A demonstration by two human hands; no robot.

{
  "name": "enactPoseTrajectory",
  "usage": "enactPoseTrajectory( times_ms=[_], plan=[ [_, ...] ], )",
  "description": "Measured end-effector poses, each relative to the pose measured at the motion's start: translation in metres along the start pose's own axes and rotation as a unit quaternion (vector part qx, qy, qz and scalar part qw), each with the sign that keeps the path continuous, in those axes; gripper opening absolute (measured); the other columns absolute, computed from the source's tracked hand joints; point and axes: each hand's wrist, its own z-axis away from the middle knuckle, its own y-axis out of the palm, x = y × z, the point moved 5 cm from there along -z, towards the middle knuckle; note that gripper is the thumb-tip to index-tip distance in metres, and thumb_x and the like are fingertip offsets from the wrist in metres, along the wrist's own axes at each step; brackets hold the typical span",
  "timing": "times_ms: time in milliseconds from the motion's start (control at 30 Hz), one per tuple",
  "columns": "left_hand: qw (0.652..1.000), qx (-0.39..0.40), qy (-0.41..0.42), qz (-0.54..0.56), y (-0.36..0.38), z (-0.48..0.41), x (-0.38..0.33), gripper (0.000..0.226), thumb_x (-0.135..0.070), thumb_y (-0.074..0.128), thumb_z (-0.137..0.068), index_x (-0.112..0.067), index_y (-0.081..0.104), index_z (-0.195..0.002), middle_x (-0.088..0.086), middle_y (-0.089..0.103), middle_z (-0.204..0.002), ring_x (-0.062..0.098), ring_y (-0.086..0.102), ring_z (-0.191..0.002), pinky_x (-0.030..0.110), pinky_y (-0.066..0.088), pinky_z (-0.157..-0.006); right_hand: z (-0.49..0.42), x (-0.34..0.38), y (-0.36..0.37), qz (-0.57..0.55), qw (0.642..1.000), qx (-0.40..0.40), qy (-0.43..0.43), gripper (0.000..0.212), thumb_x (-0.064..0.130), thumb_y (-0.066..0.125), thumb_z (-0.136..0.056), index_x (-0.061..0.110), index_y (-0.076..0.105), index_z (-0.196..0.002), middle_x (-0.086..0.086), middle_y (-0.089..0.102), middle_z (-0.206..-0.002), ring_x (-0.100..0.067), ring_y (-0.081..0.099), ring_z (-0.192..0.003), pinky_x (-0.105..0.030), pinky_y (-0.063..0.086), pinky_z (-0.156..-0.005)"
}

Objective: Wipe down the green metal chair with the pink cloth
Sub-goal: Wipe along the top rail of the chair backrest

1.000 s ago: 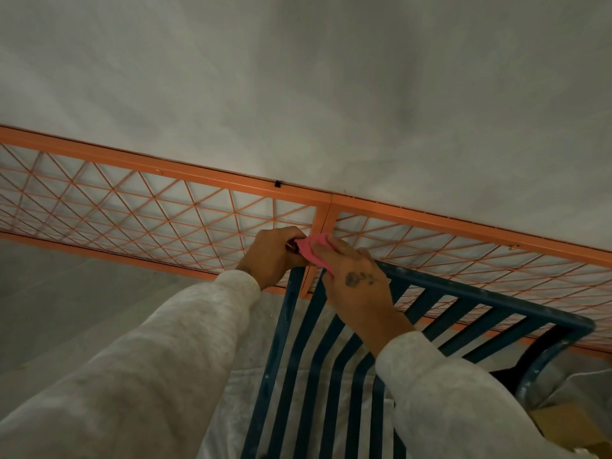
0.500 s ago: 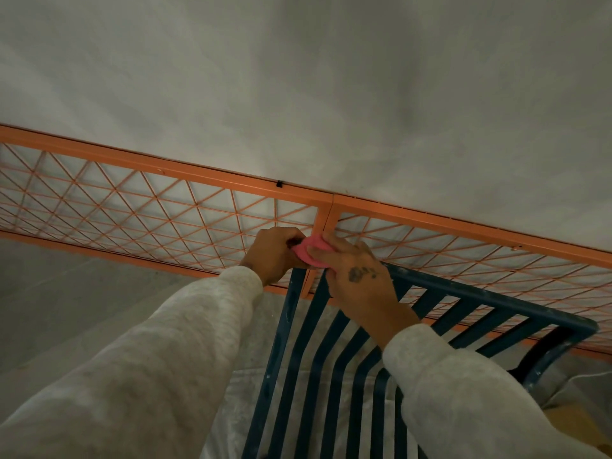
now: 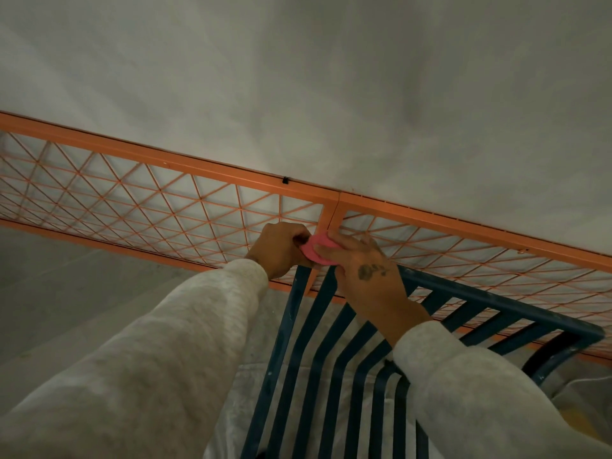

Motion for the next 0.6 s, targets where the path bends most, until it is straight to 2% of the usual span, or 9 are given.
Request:
enactPoseTrajectory(
  times_ms=[100,200,300,367,433,500,600],
  plan=[
    [1.0,0.013,-0.001,-0.014,-0.003,0.0,-0.004,0.037,-0.029,0.089,-0.06,-0.013,0.073,-0.088,-0.004,0.071,-0.081,0.01,0.064,-0.075,0.021,0.051,-0.072,-0.001,-0.011,0.001,-0.012,1.0,-0.009,0.002,0.059,0.005,0.055,-0.092,0.042,0.052,-0.137,0.01,0.042,-0.153,-0.033,0.04,-0.14,-0.046,0.034,-0.116],
    [0.999,0.024,-0.022,0.004,-0.004,-0.001,-0.004,0.03,-0.022,0.089,-0.062,-0.011,0.072,-0.084,-0.008,0.066,-0.073,0.001,0.058,-0.066,0.015,0.043,-0.064,-0.009,0.003,0.002,-0.03,0.999,-0.004,0.02,0.062,0.005,0.055,-0.093,0.04,0.046,-0.143,0.008,0.043,-0.152,-0.029,0.039,-0.139,-0.043,0.035,-0.115],
    [0.999,0.028,-0.029,0.011,-0.003,-0.001,-0.003,0.03,-0.02,0.086,-0.067,-0.014,0.073,-0.092,-0.008,0.068,-0.08,-0.002,0.059,-0.07,0.015,0.046,-0.074,-0.017,0.017,-0.005,-0.066,0.997,0.001,0.029,0.06,0.005,0.054,-0.093,0.038,0.047,-0.143,0.003,0.053,-0.143,-0.026,0.05,-0.124,-0.039,0.047,-0.104],
    [0.999,0.026,-0.038,0.006,-0.003,-0.001,-0.002,0.032,-0.02,0.085,-0.068,-0.012,0.073,-0.096,-0.005,0.07,-0.084,0.005,0.062,-0.073,0.021,0.049,-0.08,-0.024,0.013,-0.011,-0.117,0.992,0.02,0.047,0.051,0.01,0.052,-0.095,0.038,0.054,-0.137,-0.002,0.062,-0.13,-0.023,0.063,-0.1,-0.037,0.056,-0.087],
    [0.999,0.023,-0.039,-0.011,-0.003,-0.002,-0.002,0.033,-0.022,0.086,-0.066,-0.012,0.074,-0.096,-0.004,0.07,-0.084,0.009,0.064,-0.074,0.022,0.049,-0.079,-0.034,0.002,-0.012,-0.149,0.985,0.059,0.07,0.046,0.015,0.048,-0.094,0.041,0.059,-0.13,-0.004,0.064,-0.121,-0.02,0.067,-0.082,-0.033,0.057,-0.07],
    [0.999,0.019,-0.042,-0.014,-0.003,-0.002,-0.001,0.033,-0.023,0.087,-0.065,-0.013,0.074,-0.094,-0.004,0.07,-0.083,0.01,0.063,-0.074,0.022,0.048,-0.076,-0.043,-0.008,-0.013,-0.156,0.979,0.095,0.088,0.047,0.019,0.046,-0.09,0.043,0.06,-0.127,-0.005,0.06,-0.127,-0.022,0.066,-0.085,-0.029,0.053,-0.066],
    [0.998,0.017,-0.049,-0.026,-0.003,-0.002,0.0,0.033,-0.027,0.087,-0.065,-0.014,0.073,-0.092,-0.003,0.069,-0.081,0.008,0.06,-0.07,0.02,0.045,-0.068,-0.04,-0.015,-0.017,-0.166,0.98,0.091,0.065,0.047,0.015,0.046,-0.09,0.042,0.063,-0.125,-0.002,0.062,-0.127,-0.016,0.064,-0.08,-0.026,0.05,-0.065]
  ],
)
